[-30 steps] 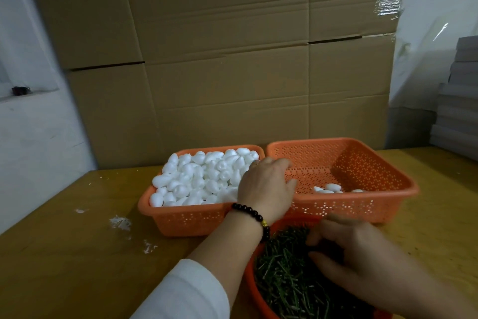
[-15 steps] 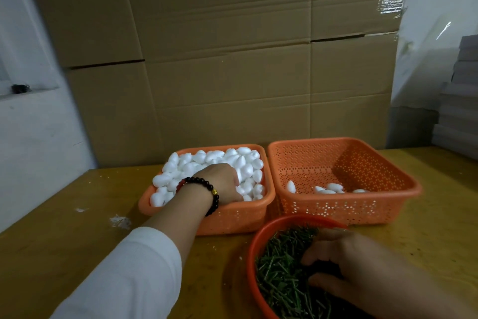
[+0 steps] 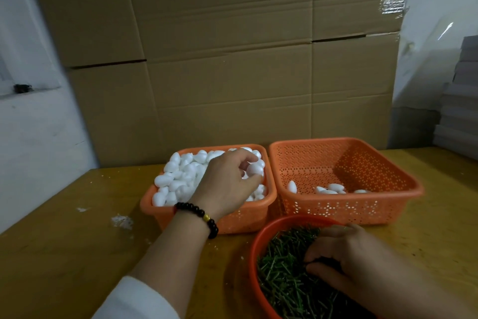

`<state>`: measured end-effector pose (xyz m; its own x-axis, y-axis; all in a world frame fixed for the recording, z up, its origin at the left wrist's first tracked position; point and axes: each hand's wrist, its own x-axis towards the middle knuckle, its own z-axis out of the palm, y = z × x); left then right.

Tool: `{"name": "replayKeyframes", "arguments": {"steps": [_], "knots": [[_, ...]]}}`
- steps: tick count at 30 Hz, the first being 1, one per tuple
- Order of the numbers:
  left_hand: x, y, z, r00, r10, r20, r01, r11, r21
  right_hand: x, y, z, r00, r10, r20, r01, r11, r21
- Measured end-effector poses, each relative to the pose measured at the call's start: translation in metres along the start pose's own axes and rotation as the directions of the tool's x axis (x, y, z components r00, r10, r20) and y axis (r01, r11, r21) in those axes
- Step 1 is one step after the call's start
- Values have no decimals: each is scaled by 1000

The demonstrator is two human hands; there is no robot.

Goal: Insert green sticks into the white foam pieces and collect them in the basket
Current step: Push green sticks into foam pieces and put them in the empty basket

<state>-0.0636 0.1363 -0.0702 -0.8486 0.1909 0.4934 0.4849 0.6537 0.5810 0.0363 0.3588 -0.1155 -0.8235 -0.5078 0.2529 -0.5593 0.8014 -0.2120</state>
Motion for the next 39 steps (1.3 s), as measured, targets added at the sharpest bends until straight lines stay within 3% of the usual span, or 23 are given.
{"name": "replayKeyframes", "arguments": {"steps": [8, 15, 17, 20, 22, 25, 33, 39], "knots": [[-20, 10, 24, 998, -65, -12, 55, 918, -393, -3, -6, -5, 998, 31, -63, -31, 999, 10], [-33, 21, 32, 995, -98, 19, 88, 764, -639, -2, -5, -4, 995, 43, -87, -40, 999, 31], [-33, 25, 31, 989, -137, 63, 137, 648, -750, -3, -6, -2, 987, 54, -149, -50, 998, 33], [-35, 29, 29, 969, -146, 198, 235, 316, -919, -5, -6, 0, 967, 73, -244, -59, 996, 65], [-40, 31, 29, 952, -114, 283, 297, 139, -945, -5, -5, 1, 948, 93, -305, -69, 994, 88], [-51, 31, 33, 929, -55, 367, 367, -9, -930, -4, -6, 2, 909, 111, -401, -62, 989, 133], [-63, 32, 39, 886, -72, 457, 445, -141, -885, -2, -12, 0, 808, 178, -562, -15, 959, 283], [-66, 30, 41, 872, -68, 486, 470, -168, -867, -3, -15, -5, 799, 273, -536, -26, 906, 423]]}}
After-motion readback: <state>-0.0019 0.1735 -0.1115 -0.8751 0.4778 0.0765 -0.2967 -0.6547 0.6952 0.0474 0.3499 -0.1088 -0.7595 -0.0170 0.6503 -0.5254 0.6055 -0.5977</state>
